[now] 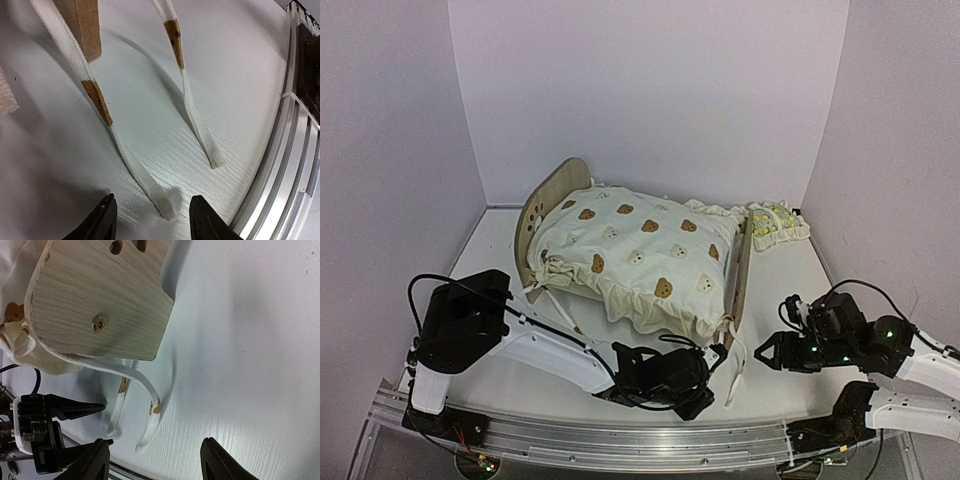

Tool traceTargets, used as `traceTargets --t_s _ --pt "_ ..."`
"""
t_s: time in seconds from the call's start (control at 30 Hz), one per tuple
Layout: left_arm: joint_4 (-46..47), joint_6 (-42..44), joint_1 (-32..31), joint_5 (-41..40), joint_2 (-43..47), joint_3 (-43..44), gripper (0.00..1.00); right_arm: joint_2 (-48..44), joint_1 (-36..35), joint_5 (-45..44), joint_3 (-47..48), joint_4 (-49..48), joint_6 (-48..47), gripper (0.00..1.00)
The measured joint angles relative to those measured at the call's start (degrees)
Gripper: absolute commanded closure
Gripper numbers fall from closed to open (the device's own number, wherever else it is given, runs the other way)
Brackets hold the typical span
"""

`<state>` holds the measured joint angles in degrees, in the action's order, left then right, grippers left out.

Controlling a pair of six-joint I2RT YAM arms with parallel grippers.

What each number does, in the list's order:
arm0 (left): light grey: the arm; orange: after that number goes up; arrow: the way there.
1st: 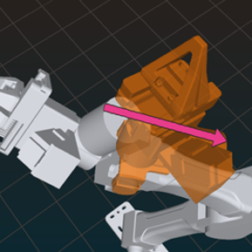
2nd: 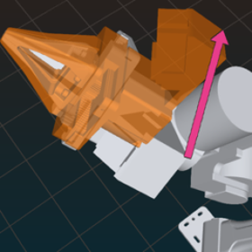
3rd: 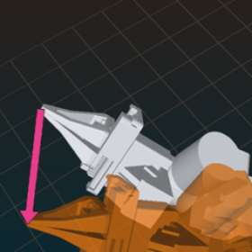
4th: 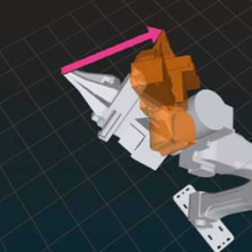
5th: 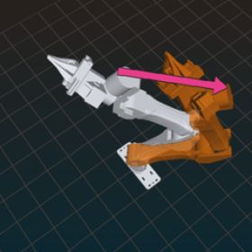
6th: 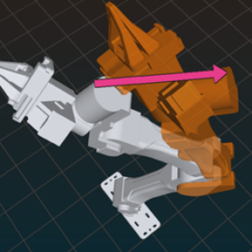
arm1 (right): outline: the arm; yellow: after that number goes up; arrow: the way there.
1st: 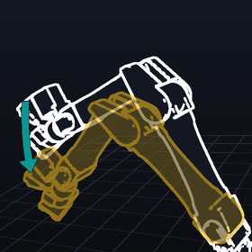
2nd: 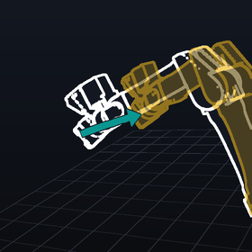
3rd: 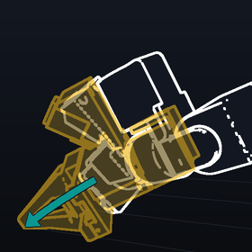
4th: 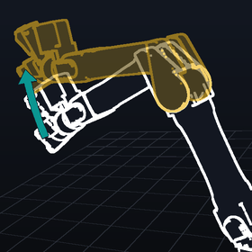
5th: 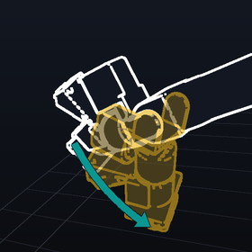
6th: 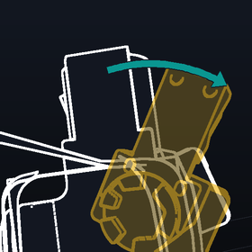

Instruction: Set up the pet bed

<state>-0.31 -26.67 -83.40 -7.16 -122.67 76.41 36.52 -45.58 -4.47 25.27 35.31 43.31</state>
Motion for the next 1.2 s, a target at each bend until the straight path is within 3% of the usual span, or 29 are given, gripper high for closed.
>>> traceTargets --t_s 0.2,0.37,0.53,0.6,0.63,0.67,1.03,1.2 --pt "-1.2 -0.8 -0.2 -0.4 -1.4 2.6 0.44 -0.6 0.0 -1.3 -0.3 0.0 -0.1 0.37" --pt "-7.4 -1.5 -1.8 -4.1 -4.2 8.6 0.48 -1.6 0.0 -2.1 -0.3 -0.1 -0.4 0.37" --pt "-11.3 -2.7 -3.2 -9.1 -5.5 11.2 0.67 -1.9 0.0 -2.2 -0.3 -0.2 -0.4 0.37" --pt "-12.3 -3.5 -3.4 -10.4 -5.8 11.7 0.83 -2.0 0.0 -2.3 -0.3 -0.2 -0.4 0.37" --pt "-12.5 -3.6 -3.5 -11.2 -6.0 11.8 0.95 -2.1 0.0 -2.3 -0.3 -0.2 -0.4 0.37" --pt "-12.6 -4.0 -3.5 -11.6 -6.0 11.8 0.99 -2.2 0.0 -2.4 -0.3 -0.2 -0.4 0.37" --pt "-9.9 -2.8 -3.2 -10.5 -6.1 11.1 1.0 -1.0 0.0 -4.6 -0.5 -0.3 -0.7 0.38" --pt "-9.6 -0.7 -3.2 -7.1 -5.6 10.8 1.0 0.2 0.0 -7.8 -0.7 -1.4 -2.1 0.43"
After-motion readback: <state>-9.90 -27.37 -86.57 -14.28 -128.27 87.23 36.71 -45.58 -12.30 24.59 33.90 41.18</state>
